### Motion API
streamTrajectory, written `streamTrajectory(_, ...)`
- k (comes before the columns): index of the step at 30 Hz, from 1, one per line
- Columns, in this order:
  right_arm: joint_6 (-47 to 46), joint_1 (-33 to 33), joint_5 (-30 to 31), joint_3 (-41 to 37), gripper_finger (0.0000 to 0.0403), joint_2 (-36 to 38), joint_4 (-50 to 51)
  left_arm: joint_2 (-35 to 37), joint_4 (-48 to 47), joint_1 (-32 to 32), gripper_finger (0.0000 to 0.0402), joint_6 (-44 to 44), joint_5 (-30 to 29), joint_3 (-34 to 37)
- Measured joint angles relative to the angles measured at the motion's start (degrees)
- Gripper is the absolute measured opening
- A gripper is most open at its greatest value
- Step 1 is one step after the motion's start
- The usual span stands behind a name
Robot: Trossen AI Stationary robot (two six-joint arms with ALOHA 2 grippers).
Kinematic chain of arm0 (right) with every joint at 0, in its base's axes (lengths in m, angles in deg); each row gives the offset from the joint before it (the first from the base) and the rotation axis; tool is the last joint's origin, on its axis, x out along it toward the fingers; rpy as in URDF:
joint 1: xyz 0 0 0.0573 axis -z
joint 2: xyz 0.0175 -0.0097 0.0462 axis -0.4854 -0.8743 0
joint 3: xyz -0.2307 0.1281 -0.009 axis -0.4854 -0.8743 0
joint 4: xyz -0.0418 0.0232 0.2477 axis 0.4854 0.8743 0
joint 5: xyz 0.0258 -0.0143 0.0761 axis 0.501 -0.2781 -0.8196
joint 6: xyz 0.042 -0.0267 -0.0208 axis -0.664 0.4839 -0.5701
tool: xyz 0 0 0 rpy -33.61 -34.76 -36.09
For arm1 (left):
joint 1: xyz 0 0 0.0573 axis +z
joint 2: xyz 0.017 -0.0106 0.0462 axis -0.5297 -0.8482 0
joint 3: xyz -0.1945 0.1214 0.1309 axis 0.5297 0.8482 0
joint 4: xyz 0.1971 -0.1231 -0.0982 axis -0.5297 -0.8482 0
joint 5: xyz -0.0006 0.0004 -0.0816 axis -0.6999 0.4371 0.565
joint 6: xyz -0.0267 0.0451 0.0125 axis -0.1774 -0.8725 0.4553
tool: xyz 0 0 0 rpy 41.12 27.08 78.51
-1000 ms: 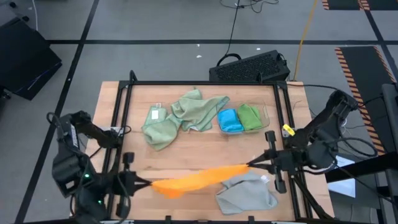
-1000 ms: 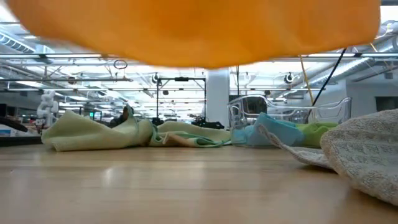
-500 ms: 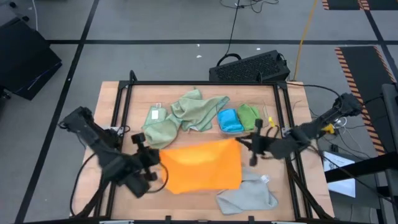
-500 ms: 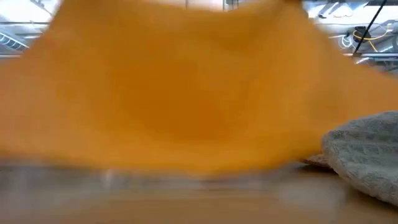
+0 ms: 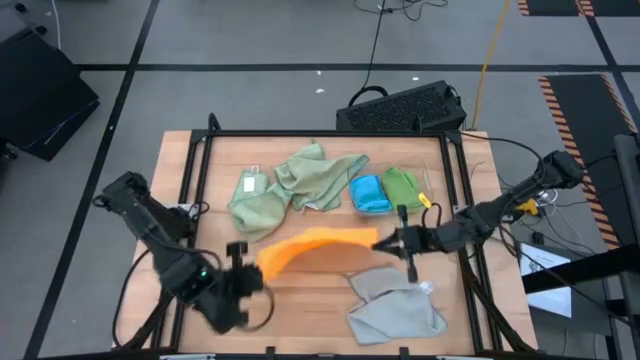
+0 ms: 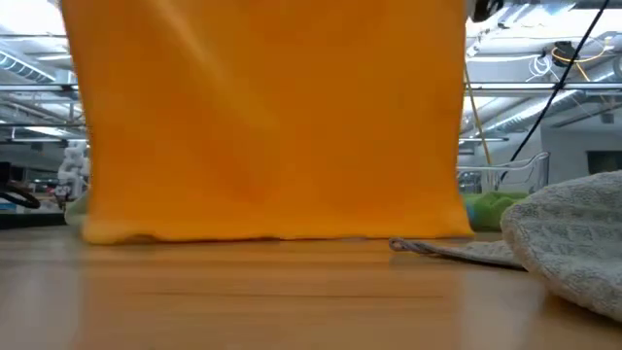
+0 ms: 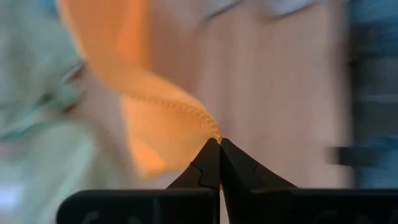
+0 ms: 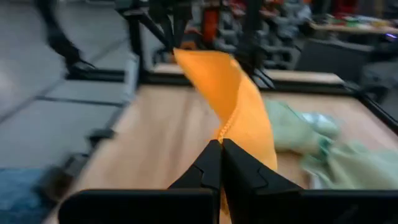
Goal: Fold microfiber towels
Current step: Fold the yellow microfiber cloth
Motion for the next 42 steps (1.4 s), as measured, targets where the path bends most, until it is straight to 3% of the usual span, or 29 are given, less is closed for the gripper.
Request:
streamTrajectory(3, 0.03, -3.84, 2.52, 3.94, 0.0000, -1.46, 0.49, 0.00, 3.95, -3.86, 0.0003, -4.24, -0.79, -4.12)
streamTrajectory(6, 1.52, -6.85, 4.72, 9.87, 0.0000, -3.29, 3.57, 0.04, 2.80, -8.02, 0.0003, -6.70, -6.24, -9.42)
streamTrajectory(9, 2.62, -8.43, 5.89, 15.70, 0.0000, -5.12, 9.71, 0.06, -3.10, -11.23, 0.0003, -4.99, -12.00, -13.90)
streamTrajectory(12, 2.76, -8.25, 5.95, 18.23, 0.0000, -5.85, 14.58, 0.17, -12.95, -12.49, 0.0003, 2.64, -15.86, -15.18)
streamTrajectory(16, 1.60, -4.71, 5.90, 14.54, 0.0000, -5.74, 15.78, 0.17, -22.34, -10.63, 0.0003, 14.21, -14.07, -9.70)
streamTrajectory(23, 0.86, 6.26, 5.61, 0.58, 0.0000, -5.81, 8.32, 0.79, -21.13, -2.80, 0.0003, 15.55, -8.17, 7.57)
streamTrajectory(28, 3.39, 14.26, -3.47, -7.58, 0.0000, -5.80, -3.31, 0.74, -20.83, 1.60, 0.0003, 15.14, -7.21, 16.38)
streamTrajectory(34, 3.46, 19.45, -12.00, -11.35, 0.0000, -5.80, -7.08, 0.74, -13.85, 3.84, 0.0003, 11.43, -7.46, 19.85)
streamTrajectory(42, 2.13, 18.26, -14.11, -13.75, 0.0000, -6.31, -7.42, 0.59, -8.07, 1.28, 0.0003, 7.10, -7.03, 20.02)
